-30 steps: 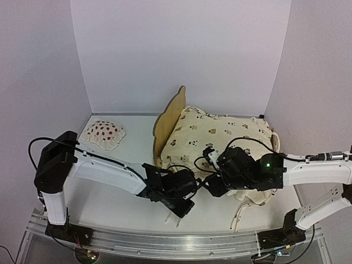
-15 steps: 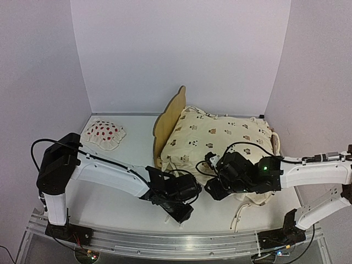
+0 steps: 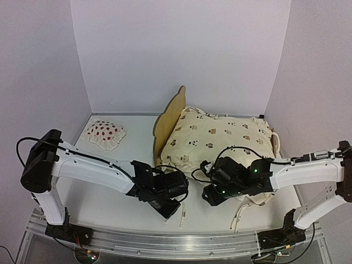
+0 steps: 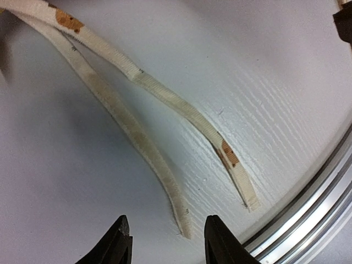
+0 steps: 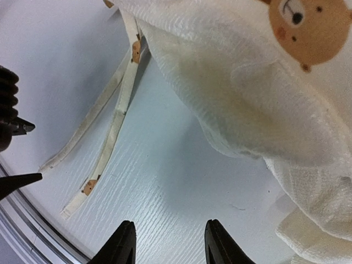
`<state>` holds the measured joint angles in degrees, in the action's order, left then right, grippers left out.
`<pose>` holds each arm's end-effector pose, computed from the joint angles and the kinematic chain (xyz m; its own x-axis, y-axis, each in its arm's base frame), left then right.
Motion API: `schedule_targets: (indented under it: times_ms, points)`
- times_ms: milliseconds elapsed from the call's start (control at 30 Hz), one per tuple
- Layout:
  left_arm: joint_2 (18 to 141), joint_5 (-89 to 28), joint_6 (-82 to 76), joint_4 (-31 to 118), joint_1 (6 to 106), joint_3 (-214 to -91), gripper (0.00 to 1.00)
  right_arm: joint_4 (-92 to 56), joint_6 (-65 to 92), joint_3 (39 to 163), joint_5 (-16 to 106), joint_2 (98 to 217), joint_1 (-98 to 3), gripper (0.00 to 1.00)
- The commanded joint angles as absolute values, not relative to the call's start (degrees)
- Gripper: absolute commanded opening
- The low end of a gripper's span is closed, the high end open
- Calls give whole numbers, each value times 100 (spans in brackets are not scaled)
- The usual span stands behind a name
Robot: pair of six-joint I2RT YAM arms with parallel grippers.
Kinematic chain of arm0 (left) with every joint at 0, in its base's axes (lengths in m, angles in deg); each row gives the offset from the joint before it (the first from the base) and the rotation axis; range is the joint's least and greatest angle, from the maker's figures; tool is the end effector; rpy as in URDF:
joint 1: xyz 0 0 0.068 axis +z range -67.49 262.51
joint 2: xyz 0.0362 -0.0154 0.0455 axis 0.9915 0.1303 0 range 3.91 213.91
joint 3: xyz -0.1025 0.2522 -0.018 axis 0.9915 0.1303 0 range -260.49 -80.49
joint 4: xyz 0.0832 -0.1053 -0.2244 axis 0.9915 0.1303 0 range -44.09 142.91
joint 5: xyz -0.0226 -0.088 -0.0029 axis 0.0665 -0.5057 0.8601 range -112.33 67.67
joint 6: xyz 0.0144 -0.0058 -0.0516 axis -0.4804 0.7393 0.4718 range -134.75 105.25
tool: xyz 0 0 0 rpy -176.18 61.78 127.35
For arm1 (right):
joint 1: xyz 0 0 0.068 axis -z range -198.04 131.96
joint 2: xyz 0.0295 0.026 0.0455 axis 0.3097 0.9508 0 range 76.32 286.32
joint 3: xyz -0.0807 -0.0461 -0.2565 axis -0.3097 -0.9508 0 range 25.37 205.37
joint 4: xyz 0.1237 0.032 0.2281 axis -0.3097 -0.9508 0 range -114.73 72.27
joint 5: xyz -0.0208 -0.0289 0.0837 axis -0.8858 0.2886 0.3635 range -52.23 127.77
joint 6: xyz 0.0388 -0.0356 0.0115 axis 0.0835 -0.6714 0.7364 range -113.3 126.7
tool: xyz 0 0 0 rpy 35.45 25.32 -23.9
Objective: Set up the pet bed
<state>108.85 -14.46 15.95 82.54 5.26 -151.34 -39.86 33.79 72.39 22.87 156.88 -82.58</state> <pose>0.0844 -0.3507 0.1779 -0.6672 0.6575 -0.3500 0.7159 0.6959 -0.0574 0.1268 0.2446 0.1991 -0.6850 -0.4150 -0.5988 -0.5597 0.8259 0.0677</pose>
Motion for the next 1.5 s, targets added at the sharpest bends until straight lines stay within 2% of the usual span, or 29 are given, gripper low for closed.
schedule_targets:
  times_ms: [0, 300, 367, 467, 500, 600, 767, 1000, 1267, 1467]
  points:
    - [10985, -1282, 1683, 8206, 511, -15071, 45, -3987, 3428, 7466, 2582, 15867, -8238, 44]
    - [11477, -1641, 1524, 7737, 514, -14975, 37, -3995, 3302, 7474, 3003, 16143, -8238, 44]
    - [11509, -1602, 1523, 7734, 513, -14937, 28, -3997, 3292, 7491, 3227, 16250, -8238, 44]
    - [11469, -1402, 1523, 7749, 519, -14818, 5, -3996, 3235, 7580, 3636, 16492, -8244, 43]
    - [11400, -1265, 1544, 7796, 518, -14748, 1, -3993, 3235, 7632, 3716, 16611, -8246, 43]
    - [10993, -841, 1682, 7925, 658, -14420, 0, -3990, 3274, 7827, 3933, 16975, -8273, 40]
    - [9971, -932, 1730, 7720, 1120, -13719, 0, -3935, 3226, 8241, 4068, 17613, -8348, 34]
    - [9306, -983, 1745, 7666, 1393, -13393, 0, -3689, 3173, 8894, 4389, 18638, -8373, 19]
    - [8763, -879, 1773, 7767, 1602, -13230, 0, -3353, 3051, 10125, 4840, 19720, -8400, 17]
    - [8479, -823, 1806, 7816, 1711, -13277, 0, -3252, 2358, 11357, 4664, 20380, -8375, 15]
